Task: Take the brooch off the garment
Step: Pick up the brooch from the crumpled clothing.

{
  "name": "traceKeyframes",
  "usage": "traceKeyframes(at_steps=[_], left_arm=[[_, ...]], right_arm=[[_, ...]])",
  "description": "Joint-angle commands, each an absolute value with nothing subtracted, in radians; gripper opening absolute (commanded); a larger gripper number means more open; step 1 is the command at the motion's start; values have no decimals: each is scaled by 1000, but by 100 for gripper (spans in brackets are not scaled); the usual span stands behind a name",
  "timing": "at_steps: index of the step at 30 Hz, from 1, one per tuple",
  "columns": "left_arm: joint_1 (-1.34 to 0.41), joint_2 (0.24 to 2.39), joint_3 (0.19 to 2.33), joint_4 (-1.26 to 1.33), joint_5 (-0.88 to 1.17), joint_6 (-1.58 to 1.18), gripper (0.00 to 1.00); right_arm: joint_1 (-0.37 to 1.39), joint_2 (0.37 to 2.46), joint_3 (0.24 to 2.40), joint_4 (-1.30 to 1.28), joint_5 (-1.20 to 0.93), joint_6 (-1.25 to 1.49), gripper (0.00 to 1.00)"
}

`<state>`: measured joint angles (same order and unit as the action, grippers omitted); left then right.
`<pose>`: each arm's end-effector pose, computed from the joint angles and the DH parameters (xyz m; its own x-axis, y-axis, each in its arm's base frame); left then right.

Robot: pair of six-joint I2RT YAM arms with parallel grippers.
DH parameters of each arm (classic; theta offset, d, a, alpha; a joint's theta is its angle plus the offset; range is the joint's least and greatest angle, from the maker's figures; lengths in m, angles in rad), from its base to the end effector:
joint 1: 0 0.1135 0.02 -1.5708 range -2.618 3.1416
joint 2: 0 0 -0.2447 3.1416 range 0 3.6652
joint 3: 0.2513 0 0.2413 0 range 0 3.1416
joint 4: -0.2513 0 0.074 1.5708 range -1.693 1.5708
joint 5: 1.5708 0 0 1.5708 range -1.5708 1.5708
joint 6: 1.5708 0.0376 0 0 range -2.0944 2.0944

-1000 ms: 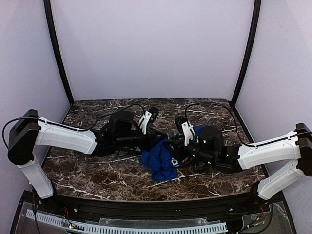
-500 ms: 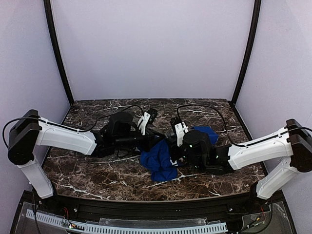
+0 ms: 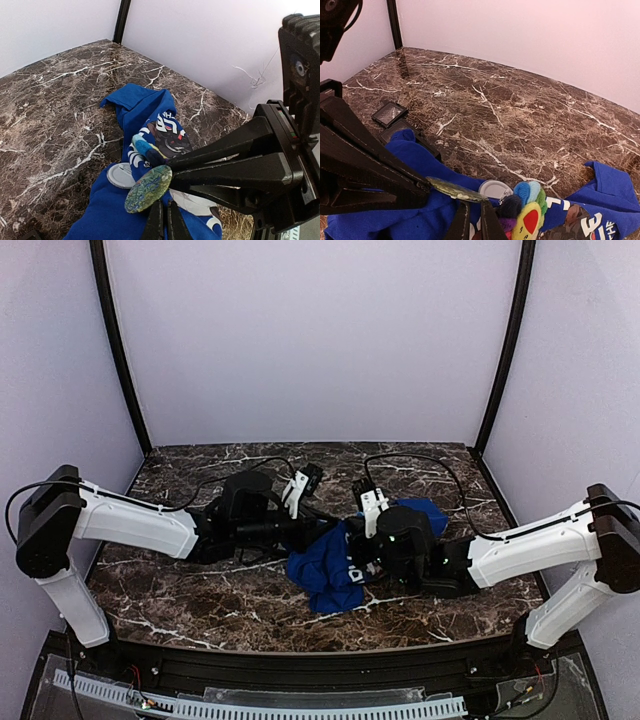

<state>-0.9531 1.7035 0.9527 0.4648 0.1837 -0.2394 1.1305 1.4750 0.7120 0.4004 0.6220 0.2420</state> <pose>0.2091 -0.3061 0.2092 -0.3728 0.1223 -0.9198 0.8385 0.4689 -0.2776 0.1497 0.2663 0.2018 -0.2673 -0.1104 -0.9573 -0.4521 0.8917 0.0234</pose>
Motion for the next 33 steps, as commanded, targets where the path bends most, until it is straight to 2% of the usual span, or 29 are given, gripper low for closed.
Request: traceKeyframes(at_steps=[1, 4, 11, 17, 23, 25, 33], left_arm=[[-956, 1665, 937, 494, 203, -226, 1], [-957, 1664, 936, 488, 200, -220, 1], [-957, 1653, 922, 465, 156, -189, 1], [-956, 1640, 932, 421, 116, -137, 1], [-957, 1642, 952, 381, 161, -93, 1], [-957, 1640, 956, 375, 195, -82, 1], [-957, 1612, 961, 323, 282, -34, 1]], right_arm=[[1134, 1463, 698, 471, 584, 215, 6], [1134, 1456, 683, 495, 552, 198, 0], [1132, 1432, 663, 501, 498, 146, 0], [1131, 1369, 661, 406, 420, 108, 25], [1122, 1291, 652, 326, 396, 101, 43], [1120, 1289, 658, 304, 401, 93, 46], [1111, 1309, 678, 250, 357, 46, 48]])
